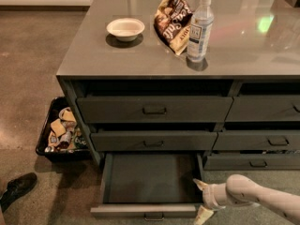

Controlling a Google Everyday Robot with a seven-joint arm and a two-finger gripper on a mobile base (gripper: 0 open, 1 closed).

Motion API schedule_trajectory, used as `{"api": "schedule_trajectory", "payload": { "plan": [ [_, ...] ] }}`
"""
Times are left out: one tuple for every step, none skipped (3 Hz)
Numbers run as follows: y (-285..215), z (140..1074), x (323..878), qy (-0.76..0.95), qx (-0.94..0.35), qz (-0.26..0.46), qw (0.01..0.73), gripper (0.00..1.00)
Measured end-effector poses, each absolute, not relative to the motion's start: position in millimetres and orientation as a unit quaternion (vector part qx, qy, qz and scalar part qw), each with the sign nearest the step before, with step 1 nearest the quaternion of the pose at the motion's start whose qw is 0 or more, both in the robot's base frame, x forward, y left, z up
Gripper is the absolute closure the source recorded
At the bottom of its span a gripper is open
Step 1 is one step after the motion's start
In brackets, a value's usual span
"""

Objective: Close bottom drawer

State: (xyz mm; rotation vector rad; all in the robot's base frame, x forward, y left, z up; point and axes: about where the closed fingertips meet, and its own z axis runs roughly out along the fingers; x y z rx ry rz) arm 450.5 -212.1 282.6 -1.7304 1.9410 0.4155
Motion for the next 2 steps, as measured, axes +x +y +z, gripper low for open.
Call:
{"api": "schedule_trajectory", "payload": {
  "plan": [
    [-202,240,461,0.699,-0.644,0.181,0.25,0.0],
    [-199,199,462,0.684,-0.648,0.23,0.244,0.0]
  ]
}}
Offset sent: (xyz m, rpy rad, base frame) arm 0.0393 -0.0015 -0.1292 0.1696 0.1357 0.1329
